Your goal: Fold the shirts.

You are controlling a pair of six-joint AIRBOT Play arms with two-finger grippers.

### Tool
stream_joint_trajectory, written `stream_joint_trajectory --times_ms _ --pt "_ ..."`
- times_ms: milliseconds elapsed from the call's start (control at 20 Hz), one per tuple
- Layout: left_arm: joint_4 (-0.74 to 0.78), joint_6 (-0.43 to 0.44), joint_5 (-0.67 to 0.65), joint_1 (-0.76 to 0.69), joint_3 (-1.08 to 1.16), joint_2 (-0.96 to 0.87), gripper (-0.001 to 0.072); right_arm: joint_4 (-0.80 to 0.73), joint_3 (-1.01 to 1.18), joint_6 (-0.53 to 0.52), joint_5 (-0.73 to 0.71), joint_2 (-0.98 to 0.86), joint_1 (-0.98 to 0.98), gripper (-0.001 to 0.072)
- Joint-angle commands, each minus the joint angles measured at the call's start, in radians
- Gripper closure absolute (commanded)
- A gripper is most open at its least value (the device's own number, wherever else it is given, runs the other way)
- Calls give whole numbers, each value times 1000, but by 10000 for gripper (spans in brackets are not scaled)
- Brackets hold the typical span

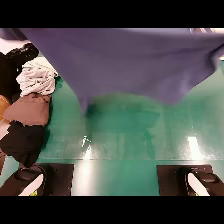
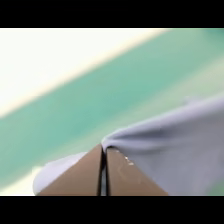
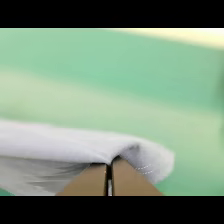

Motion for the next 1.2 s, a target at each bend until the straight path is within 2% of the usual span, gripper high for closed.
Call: stream_joint_trajectory --times_ms 0,200,350,450,550,750,850,1000,1150 --pt "-41 0 -75 0 248 8 682 -8 150 1 33 71 -86 698" --pt "-98 -13 -115 0 372 13 682 -8 231 -14 149 69 -177 697" --pt "-146 -62 -144 0 377 13 683 -7 335 -14 328 3 -246 698" --pt "-134 -80 -163 0 306 12 683 -1 397 -13 458 -75 -258 698" --pt "-129 -98 -200 0 174 -8 682 -1 392 21 515 -162 -219 698" --pt "-71 -100 -288 0 -137 -129 682 -9 170 66 528 -338 -96 698" --pt "-5 -101 -270 0 -292 -227 682 -13 33 65 489 -435 -65 698" --pt "-5 -100 -105 0 -443 -410 682 -54 -79 67 336 -587 -63 698" --pt "-6 -93 74 0 -433 -608 682 -54 -68 67 220 -711 -63 698"
